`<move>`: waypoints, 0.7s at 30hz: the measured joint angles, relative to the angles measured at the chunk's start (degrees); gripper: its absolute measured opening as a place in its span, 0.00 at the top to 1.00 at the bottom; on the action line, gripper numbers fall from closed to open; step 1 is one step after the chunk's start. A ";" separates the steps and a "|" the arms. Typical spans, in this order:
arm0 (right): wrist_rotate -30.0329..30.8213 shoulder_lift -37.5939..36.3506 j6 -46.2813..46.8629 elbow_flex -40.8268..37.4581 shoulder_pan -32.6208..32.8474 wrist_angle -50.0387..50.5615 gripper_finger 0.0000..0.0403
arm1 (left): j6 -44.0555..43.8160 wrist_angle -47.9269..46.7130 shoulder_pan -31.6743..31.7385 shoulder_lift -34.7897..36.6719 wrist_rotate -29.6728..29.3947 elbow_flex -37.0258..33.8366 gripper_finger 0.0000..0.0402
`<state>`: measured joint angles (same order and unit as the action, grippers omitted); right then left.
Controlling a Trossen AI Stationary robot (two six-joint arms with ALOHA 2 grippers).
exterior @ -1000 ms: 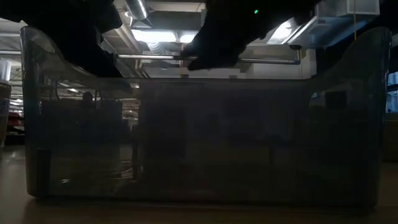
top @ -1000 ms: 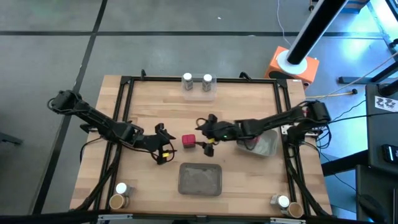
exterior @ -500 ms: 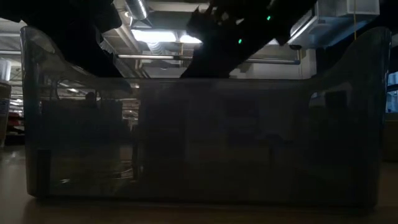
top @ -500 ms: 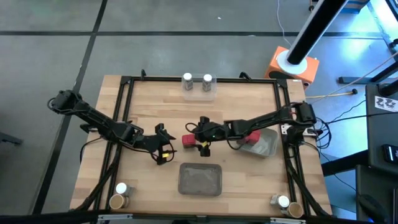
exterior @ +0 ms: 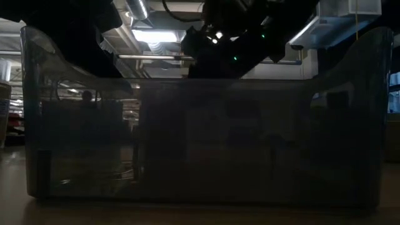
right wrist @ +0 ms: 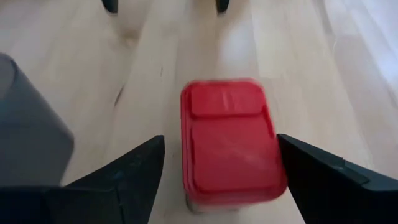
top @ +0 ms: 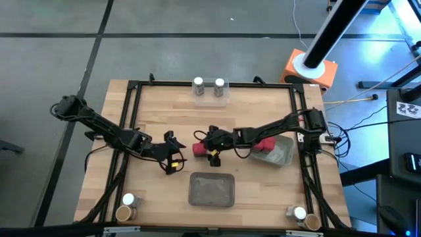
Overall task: Sort spices by type
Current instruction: Put the red seasoning can into the gray bin
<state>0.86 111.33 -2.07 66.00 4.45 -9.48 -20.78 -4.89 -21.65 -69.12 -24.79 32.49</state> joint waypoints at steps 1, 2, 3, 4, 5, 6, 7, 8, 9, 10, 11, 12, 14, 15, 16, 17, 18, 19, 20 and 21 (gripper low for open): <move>0.00 0.79 0.07 0.03 -0.01 -1.81 0.25 | 0.02 0.02 0.02 -0.01 -0.01 0.00 0.33; -0.02 1.23 0.07 0.15 -0.03 -2.75 0.25 | 0.04 0.02 0.02 -0.01 -0.01 0.00 0.33; -0.02 1.62 0.08 0.09 -0.04 -2.43 0.25 | 0.07 0.03 0.02 -0.03 -0.01 0.00 0.33; -0.02 2.27 0.07 0.07 -0.02 -3.27 0.25 | 0.09 0.15 0.04 -0.03 -0.02 0.01 0.33; -0.02 2.80 0.07 0.07 0.02 -4.26 0.25 | 0.20 0.24 0.04 -0.03 -0.03 0.07 0.33; -0.02 3.15 0.07 0.07 0.02 -4.22 0.25 | 0.42 0.10 0.04 -0.03 -0.01 0.07 0.33; -0.02 3.29 0.09 0.07 0.02 -4.40 0.25 | 0.53 0.16 0.04 -0.03 -0.03 0.07 0.33; -0.02 3.30 0.09 0.07 0.02 -4.41 0.26 | 0.63 0.44 0.04 -0.03 -0.03 0.07 0.33; 0.06 3.26 0.09 0.07 0.02 -4.53 0.28 | 0.66 0.41 0.04 -0.03 -0.03 0.07 0.33; 0.68 3.26 0.11 0.09 0.02 -4.52 0.31 | 0.68 0.42 0.05 -0.03 -0.03 0.07 0.33; 1.42 3.26 0.16 0.09 0.02 -4.37 0.34 | 0.80 0.63 0.07 -0.03 -0.03 0.07 0.33; 2.06 3.26 0.18 0.09 0.02 -4.19 0.39 | 1.29 0.66 0.11 -0.03 -0.03 0.07 0.33; 2.48 3.26 0.12 0.07 0.02 -4.16 0.47 | 1.42 0.74 0.11 -0.03 -0.04 0.07 0.33; 2.51 3.26 0.08 0.09 0.02 -4.16 0.48 | 1.44 0.82 0.11 -0.03 -0.04 0.07 0.33; 2.53 3.26 0.03 0.09 0.02 -4.12 0.48 | 1.42 0.85 0.11 -0.03 -0.04 0.07 0.33; 2.55 3.26 -0.15 0.09 0.04 -4.07 0.48 | 1.42 0.83 0.11 -0.03 -0.05 0.07 0.33; 2.56 3.20 -0.32 0.09 0.09 -4.02 0.48 | 1.40 0.85 0.11 -0.03 -0.04 0.07 0.33; 2.56 2.81 -0.46 0.09 0.33 -3.43 0.48 | 1.40 0.85 0.11 -0.03 -0.04 0.07 0.33; 2.76 2.14 -0.70 0.03 0.70 -2.20 0.48 | 1.38 0.85 0.11 -0.03 -0.04 0.07 0.33; 3.81 1.36 -1.16 0.00 1.05 -1.35 0.48 | 1.31 0.85 0.11 -0.03 -0.05 0.07 0.33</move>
<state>4.67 112.68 -3.23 66.00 5.50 -10.83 -19.46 -4.03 -21.54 -69.14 -24.84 32.56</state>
